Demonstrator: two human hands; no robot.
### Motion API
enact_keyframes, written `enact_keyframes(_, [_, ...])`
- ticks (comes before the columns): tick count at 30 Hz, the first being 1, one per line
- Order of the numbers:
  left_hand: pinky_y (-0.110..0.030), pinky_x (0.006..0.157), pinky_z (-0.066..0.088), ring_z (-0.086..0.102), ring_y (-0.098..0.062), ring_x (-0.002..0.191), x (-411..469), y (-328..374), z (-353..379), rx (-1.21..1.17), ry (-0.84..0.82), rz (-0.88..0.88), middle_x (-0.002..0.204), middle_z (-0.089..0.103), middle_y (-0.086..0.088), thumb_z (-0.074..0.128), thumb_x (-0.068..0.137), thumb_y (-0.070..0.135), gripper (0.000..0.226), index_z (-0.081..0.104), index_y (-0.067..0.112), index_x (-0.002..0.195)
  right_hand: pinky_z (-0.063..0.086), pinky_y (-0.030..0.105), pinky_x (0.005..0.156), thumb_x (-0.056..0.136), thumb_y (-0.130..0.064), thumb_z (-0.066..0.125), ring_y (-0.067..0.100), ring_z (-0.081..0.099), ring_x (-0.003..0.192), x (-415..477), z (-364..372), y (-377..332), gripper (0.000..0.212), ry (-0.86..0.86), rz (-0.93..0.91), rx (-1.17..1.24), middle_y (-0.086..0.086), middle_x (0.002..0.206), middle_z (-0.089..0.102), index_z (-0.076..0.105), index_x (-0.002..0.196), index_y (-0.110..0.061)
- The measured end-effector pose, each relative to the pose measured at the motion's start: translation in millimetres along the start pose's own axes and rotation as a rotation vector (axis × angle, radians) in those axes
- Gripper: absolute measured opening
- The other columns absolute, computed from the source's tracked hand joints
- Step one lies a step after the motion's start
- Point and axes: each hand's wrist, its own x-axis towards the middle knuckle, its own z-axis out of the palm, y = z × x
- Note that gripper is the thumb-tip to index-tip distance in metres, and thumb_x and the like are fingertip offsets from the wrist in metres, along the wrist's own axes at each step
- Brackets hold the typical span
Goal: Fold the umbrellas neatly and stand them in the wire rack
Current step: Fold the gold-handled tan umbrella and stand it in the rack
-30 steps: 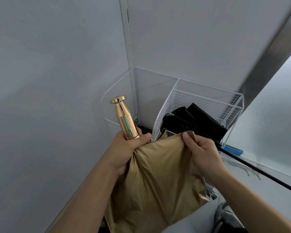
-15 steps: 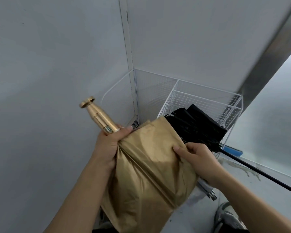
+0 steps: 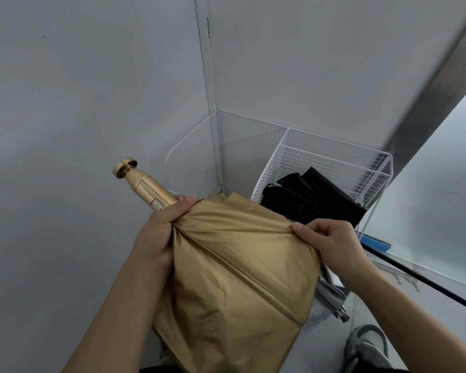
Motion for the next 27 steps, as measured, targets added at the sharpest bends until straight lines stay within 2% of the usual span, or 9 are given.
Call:
enact_keyframes(3, [-0.021, 0.054, 0.055, 0.062, -0.012, 0.053, 0.2, -3.6, 2.9, 0.025, 0.092, -0.012, 0.064, 0.060, -0.002, 0.068, 0.080, 0.008, 0.015, 0.056, 0.012, 0.072, 0.056, 0.034, 0.068, 0.081, -0.038, 0.077, 0.014, 0.064, 0.069, -1.7, 5.7, 5.1, 0.012, 0.200, -0.115, -0.261, 0.000, 0.071, 0.070, 0.072, 0.080, -0.027])
enact_keyframes(6, [-0.022, 0.050, 0.053, 0.061, -0.013, 0.049, 5.2, -7.3, 2.9, 0.072, 0.216, 0.009, 0.058, 0.060, -0.003, 0.070, 0.082, 0.006, 0.020, 0.056, 0.012, 0.068, 0.054, 0.036, 0.079, 0.084, -0.040, 0.072, 0.002, 0.062, 0.088, -14.5, 18.4, 5.6, 0.012, 0.237, -0.337, -0.356, -0.018, 0.091, 0.068, 0.069, 0.095, -0.035])
enact_keyframes(8, [-0.024, 0.051, 0.054, 0.060, -0.015, 0.050, 7.5, -11.1, 3.6, 0.113, 0.251, 0.028, 0.060, 0.059, -0.004, 0.073, 0.079, 0.004, 0.022, 0.056, 0.012, 0.067, 0.050, 0.029, 0.079, 0.079, -0.056, 0.068, -0.001, 0.061, 0.092, -29.8, 30.8, 0.3, 0.033, 0.070, -0.421, -0.358, -0.022, 0.099, 0.066, 0.067, 0.106, -0.038])
enact_keyframes(11, [-0.025, 0.050, 0.053, 0.062, -0.017, 0.051, 6.0, -21.2, 10.3, 0.142, 0.225, -0.002, 0.060, 0.062, -0.006, 0.073, 0.078, 0.002, 0.021, 0.057, 0.010, 0.067, 0.044, 0.027, 0.097, 0.059, -0.085, 0.062, -0.006, 0.052, 0.112, -43.9, 45.1, -0.5, 0.089, -0.336, -0.271, -0.603, -0.031, 0.122, 0.053, 0.044, 0.137, -0.047])
enact_keyframes(13, [-0.025, 0.050, 0.053, 0.063, -0.018, 0.050, 2.7, -27.3, 15.7, 0.103, 0.177, -0.053, 0.062, 0.061, -0.007, 0.073, 0.078, 0.004, 0.021, 0.055, 0.010, 0.069, 0.047, 0.030, 0.098, 0.052, -0.084, 0.070, 0.000, 0.056, 0.111, -40.9, 46.3, 2.2, 0.094, -0.469, -0.114, -0.659, -0.027, 0.120, 0.057, 0.042, 0.135, -0.050])
enact_keyframes(17, [-0.029, 0.060, 0.057, 0.066, -0.021, 0.065, -1.5, -26.0, 18.1, 0.162, 0.042, -0.058, 0.077, 0.066, -0.013, 0.078, 0.071, 0.021, 0.025, 0.066, 0.002, 0.082, 0.058, 0.036, 0.087, 0.065, -0.036, 0.091, 0.008, 0.072, 0.090, -32.5, 38.3, -4.3, 0.040, -0.523, 0.060, -0.260, -0.010, 0.095, 0.076, 0.072, 0.100, -0.028])
enact_keyframes(19, [-0.033, 0.074, 0.058, 0.067, -0.025, 0.083, -3.3, -17.2, 16.6, 0.226, -0.078, -0.047, 0.096, 0.070, -0.017, 0.077, 0.076, 0.027, 0.044, 0.067, -0.006, 0.104, 0.058, 0.041, 0.088, 0.067, -0.022, 0.091, 0.023, 0.074, 0.094, -32.1, 31.5, -10.7, 0.037, -0.601, 0.198, -0.054, 0.005, 0.098, 0.077, 0.074, 0.099, -0.015])
enact_keyframes(23, [-0.039, 0.091, 0.056, 0.067, -0.031, 0.100, -8.6, -12.4, 13.7, 0.310, -0.164, -0.067, 0.112, 0.068, -0.022, 0.072, 0.076, 0.029, 0.057, 0.064, -0.006, 0.119, 0.052, 0.051, 0.099, 0.065, -0.025, 0.085, 0.039, 0.067, 0.107, -29.9, 19.2, -12.8, 0.046, -0.744, 0.366, 0.101, 0.021, 0.113, 0.071, 0.072, 0.106, -0.008])
enact_keyframes(27, [-0.055, 0.100, 0.049, 0.063, -0.037, 0.102, -2.2, -23.8, 15.5, 0.222, -0.059, -0.184, 0.113, 0.068, -0.022, 0.086, 0.063, 0.030, 0.057, 0.066, -0.003, 0.104, 0.051, 0.046, 0.097, 0.065, -0.032, 0.086, 0.040, 0.062, 0.107, -32.7, 25.4, -7.0, 0.056, -0.830, 0.481, 0.160, 0.028, 0.123, 0.064, 0.072, 0.110, -0.002])
